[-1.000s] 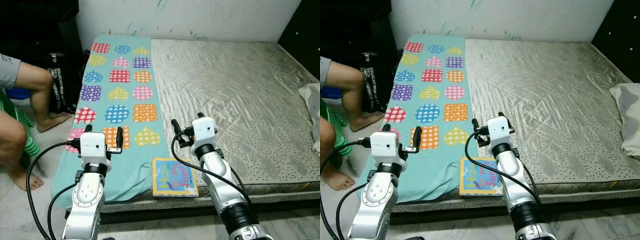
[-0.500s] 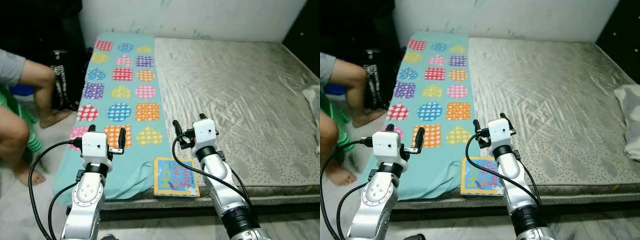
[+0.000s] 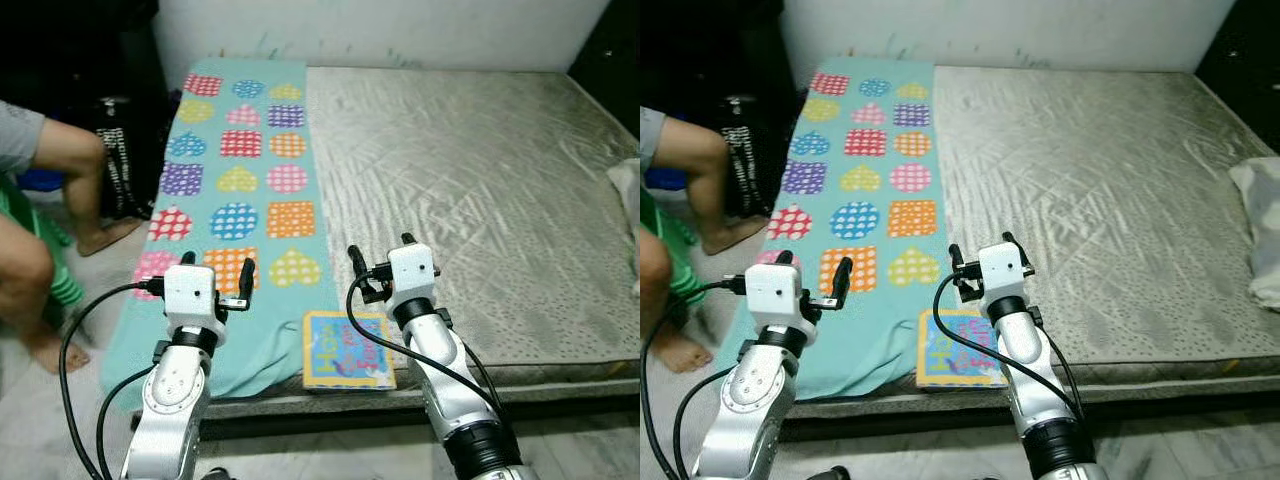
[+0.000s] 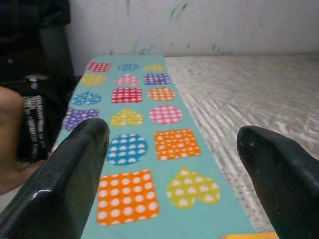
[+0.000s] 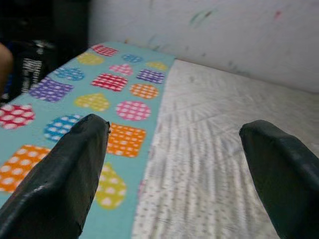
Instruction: Clean up the room
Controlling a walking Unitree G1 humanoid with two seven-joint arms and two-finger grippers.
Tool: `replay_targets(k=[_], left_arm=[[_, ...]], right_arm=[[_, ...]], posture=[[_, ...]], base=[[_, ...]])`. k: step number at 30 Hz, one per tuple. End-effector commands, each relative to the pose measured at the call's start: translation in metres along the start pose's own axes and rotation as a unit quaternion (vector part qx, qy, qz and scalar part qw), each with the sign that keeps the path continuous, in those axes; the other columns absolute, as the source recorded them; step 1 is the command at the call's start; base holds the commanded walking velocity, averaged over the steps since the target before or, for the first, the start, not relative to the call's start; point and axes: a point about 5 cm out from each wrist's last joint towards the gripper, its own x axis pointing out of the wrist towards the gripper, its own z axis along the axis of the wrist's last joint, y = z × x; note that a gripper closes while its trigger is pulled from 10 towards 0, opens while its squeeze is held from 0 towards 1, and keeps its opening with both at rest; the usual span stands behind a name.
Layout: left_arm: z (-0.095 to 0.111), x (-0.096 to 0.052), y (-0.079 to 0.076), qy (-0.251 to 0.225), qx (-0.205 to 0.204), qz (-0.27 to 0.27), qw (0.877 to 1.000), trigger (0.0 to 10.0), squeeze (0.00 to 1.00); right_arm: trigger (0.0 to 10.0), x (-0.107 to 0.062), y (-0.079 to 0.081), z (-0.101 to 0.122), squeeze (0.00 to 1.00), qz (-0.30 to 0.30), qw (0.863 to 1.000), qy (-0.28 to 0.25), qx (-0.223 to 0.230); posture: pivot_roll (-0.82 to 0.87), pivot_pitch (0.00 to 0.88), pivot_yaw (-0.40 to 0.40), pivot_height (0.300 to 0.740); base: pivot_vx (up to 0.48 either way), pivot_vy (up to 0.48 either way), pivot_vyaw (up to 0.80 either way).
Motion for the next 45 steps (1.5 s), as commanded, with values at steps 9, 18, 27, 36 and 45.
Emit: replay_targets(k=[9,18,27,36,45], left_arm=[[-0.0028,-0.0010,-0.0035,0.008,-0.002,-0.009,1.000,10.0,0.00],[-0.0030,-0.0013,-0.0056,0.009,-0.003,-0.012,1.000,10.0,0.00],[-0.0031,-0.0015,-0.0062,0.009,-0.004,-0.011,1.000,10.0,0.00],[-0.0034,-0.0010,-0.0069,0.009,-0.006,-0.011,1.000,10.0,0.00],[-0.0017,-0.0002,-0.0065,-0.002,-0.007,-0.009,1.000,10.0,0.00]], right_arm=[[10.0,0.0002,-0.0019,-0.0019,0.00,-0.009,1.000,0.007,-0.001],[10.0,0.0016,0.0024,-0.0012,0.00,-0.002,1.000,0.005,-0.003],[10.0,0.0031,-0.0004,-0.0005,0.00,-0.002,1.000,0.005,-0.011],[10.0,0.0009,0.0011,-0.0031,0.00,0.000,1.000,0.008,-0.008],[10.0,0.0019,0.0009,-0.0032,0.00,0.003,1.000,0.010,-0.009]], posture=[[0.06,0.135,-0.046,0.731],[0.06,0.140,-0.043,0.731],[0.06,0.144,-0.045,0.731],[0.05,0.145,-0.047,0.731],[0.05,0.141,-0.051,0.731]], base=[[0.000,-0.259,0.00],[0.000,-0.277,0.00],[0.000,-0.289,0.00],[0.000,-0.282,0.21],[0.000,0.000,0.00]])
